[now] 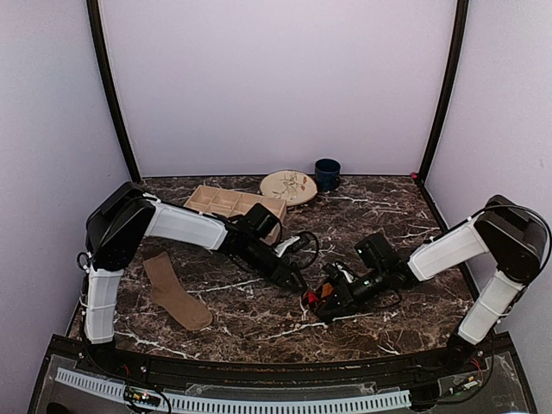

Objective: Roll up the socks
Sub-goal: Roll the sock at the center of the board.

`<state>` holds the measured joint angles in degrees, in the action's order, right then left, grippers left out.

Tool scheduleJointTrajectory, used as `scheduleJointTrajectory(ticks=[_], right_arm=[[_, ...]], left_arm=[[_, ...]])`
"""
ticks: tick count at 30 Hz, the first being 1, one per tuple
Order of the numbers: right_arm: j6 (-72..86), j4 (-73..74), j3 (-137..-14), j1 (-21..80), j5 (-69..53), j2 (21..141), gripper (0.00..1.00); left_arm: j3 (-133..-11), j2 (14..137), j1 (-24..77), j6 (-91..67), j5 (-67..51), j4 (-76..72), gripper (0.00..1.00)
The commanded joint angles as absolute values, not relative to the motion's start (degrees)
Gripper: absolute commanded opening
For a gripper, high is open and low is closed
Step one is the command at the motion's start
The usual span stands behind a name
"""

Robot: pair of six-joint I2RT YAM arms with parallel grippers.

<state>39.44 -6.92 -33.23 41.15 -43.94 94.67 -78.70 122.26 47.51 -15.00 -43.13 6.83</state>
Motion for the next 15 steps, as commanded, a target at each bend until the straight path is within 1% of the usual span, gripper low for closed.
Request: scheduleJointTrajectory(ticks=[1,15], right_arm=[[40.8,-8.2,-31.9,40.1,-47.0,95.4,0.05],[39.7,-5.0,-33.7,38.2,-49.3,97.1,0.05]], left_arm=[[-78.7,120.4,48.1,-12.8,-46.2,5.1,0.54],[-80.5,121.4,49.4,-11.0,-46.8,5.6,0.54]])
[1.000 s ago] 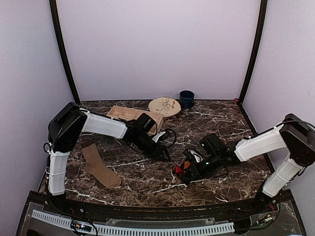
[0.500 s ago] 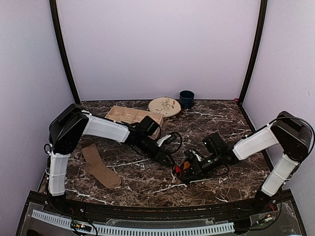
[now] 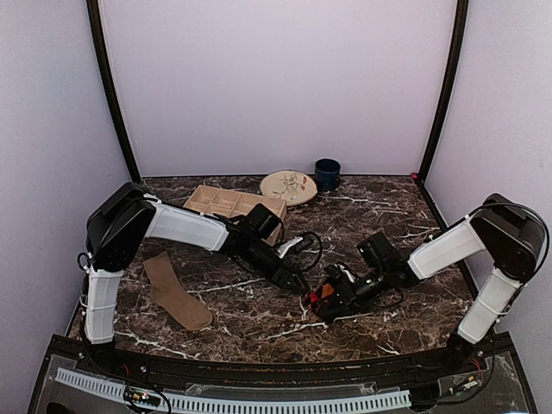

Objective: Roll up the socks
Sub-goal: Roll the sock at the center of the board.

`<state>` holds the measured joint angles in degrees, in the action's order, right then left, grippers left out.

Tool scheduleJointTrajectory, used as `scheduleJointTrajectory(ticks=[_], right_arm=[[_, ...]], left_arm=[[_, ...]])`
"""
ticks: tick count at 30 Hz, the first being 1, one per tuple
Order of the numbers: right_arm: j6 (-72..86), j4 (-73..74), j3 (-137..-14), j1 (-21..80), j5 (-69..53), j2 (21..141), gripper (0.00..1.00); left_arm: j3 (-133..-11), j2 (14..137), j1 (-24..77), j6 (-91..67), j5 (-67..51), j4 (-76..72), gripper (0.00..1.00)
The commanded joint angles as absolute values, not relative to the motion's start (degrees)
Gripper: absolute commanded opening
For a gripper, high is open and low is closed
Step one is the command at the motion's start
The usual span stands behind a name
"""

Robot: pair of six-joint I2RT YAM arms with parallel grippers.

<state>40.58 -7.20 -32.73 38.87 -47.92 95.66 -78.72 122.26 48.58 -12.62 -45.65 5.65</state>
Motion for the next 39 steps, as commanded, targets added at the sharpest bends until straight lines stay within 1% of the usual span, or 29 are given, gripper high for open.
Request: scheduleJointTrajectory(ticks=[1,11,19,39], right_arm=[[39.6,-4.8,-33.8,38.1,-49.5,97.2,0.05],[38.9,-3.8,-34.2,37.3,-50.2,97.6,0.04],[38.1,-2.9,-34.2,37.1,-50.6,97.1,0.04],[37.1,-3.7,-34.5,36.2,-52.2,99.2,0.03]], left_arm=[[-80.9,121.6,49.6,-10.8,-47.0,5.9,0.54],[-83.6,122.9,51.1,-9.0,-47.2,9.2,0.53],[-83.9,124.2,51.9,-7.5,-44.3,11.9,0.53],[-85.3,125.9,54.3,-6.6,-46.3,13.7,0.5]])
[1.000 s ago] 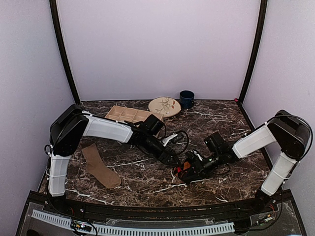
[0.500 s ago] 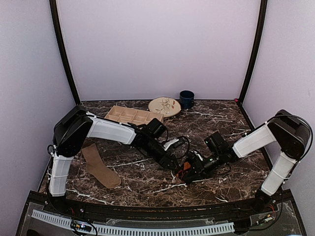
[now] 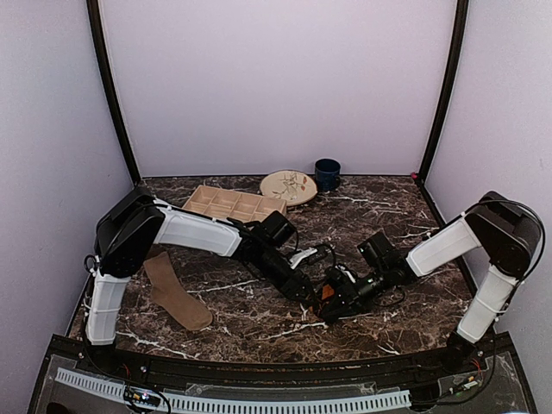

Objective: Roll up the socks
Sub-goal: Roll the sock at the center of the board.

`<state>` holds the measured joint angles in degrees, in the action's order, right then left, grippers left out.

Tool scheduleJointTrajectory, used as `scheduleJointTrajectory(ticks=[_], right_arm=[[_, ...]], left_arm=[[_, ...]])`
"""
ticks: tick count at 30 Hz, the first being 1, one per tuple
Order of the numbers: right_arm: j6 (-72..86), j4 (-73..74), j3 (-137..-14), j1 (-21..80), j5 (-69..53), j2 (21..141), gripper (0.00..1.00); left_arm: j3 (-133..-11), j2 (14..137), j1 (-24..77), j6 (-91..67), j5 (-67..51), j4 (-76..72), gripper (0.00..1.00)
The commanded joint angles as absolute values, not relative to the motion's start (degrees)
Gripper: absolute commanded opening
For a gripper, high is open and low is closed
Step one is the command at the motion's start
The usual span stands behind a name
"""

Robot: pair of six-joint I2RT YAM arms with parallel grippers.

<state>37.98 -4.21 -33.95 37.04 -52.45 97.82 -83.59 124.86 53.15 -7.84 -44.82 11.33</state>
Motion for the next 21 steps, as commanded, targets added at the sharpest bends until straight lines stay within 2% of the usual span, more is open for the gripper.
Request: scheduleJointTrajectory(ticks=[1,9,21], right_arm=[[36.9,-3.7,-34.5,36.1,-52.4,99.4,0.03],[36.2,-3.7,-34.5,35.5,-53.0,99.7,0.03],[37.0,-5.6,-33.3,35.3,-53.1,100.0,0.03]], left_arm=[[-85.4,126.0,54.4,-6.6,-46.3,13.9,0.5],[-86.6,127.7,55.4,-7.0,-46.0,15.1,0.44],[-88.8,129.5,56.7,-8.2,-46.0,15.2,0.25]])
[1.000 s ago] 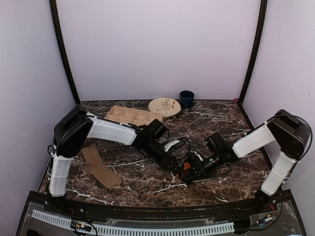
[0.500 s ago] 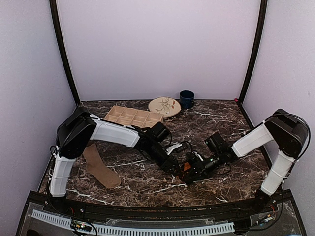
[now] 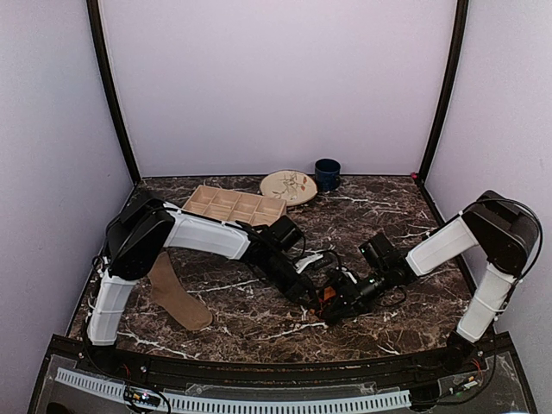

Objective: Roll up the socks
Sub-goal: Roll the sock at the center of the board.

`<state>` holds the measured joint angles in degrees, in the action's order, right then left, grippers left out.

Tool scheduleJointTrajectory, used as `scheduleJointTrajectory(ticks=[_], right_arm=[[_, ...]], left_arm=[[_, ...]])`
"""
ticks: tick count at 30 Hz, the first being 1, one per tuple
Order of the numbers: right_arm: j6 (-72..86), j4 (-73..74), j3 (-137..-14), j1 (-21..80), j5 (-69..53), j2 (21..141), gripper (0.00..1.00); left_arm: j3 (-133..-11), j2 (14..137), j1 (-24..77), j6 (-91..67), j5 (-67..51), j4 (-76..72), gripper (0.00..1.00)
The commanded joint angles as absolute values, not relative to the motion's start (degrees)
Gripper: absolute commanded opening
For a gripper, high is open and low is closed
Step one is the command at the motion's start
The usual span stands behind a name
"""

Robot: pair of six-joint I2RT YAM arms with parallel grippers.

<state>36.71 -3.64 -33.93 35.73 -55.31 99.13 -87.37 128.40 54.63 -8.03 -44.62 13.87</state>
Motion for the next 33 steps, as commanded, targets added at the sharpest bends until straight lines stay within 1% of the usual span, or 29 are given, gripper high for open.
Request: scheduleJointTrajectory(ticks=[1,3,5,7,9,12,18,21,26,33], right_arm=[[37.2,-5.8,-33.2,35.4,-53.1,99.9,0.03],[37.4,-5.7,-33.2,35.3,-53.0,99.8,0.03],[37.4,-5.4,-33.3,35.4,-52.7,99.5,0.03],[37.3,-4.5,-33.6,35.3,-51.9,99.2,0.04],[37.0,-3.4,-34.0,35.2,-51.0,98.9,0.05],[35.7,-0.7,-34.5,35.2,-48.8,98.3,0.1],[31.8,5.1,-36.0,35.2,-41.8,95.5,0.23],[30.8,6.1,-36.1,35.2,-38.5,93.7,0.28],[29.7,8.0,-35.5,35.2,-33.7,91.8,0.33],[30.7,7.4,-32.4,35.3,-28.7,86.1,0.36]], left_arm=[[-89.0,129.6,56.8,-8.4,-46.0,15.2,0.24],[-89.1,129.8,56.9,-9.0,-45.8,15.1,0.2],[-89.4,130.1,56.9,-9.5,-45.6,15.4,0.19],[-89.7,130.3,57.0,-9.9,-45.2,15.5,0.16],[-90.3,130.9,57.0,-10.4,-44.1,16.4,0.15],[-91.7,132.0,57.0,-11.2,-43.2,18.9,0.15],[-94.0,133.5,57.0,-12.8,-40.0,23.9,0.14],[-94.6,133.9,56.9,-13.9,-39.6,25.4,0.14],[-94.9,134.3,56.6,-15.5,-40.0,26.5,0.14],[-95.4,135.0,56.2,-16.3,-41.0,27.6,0.15]])
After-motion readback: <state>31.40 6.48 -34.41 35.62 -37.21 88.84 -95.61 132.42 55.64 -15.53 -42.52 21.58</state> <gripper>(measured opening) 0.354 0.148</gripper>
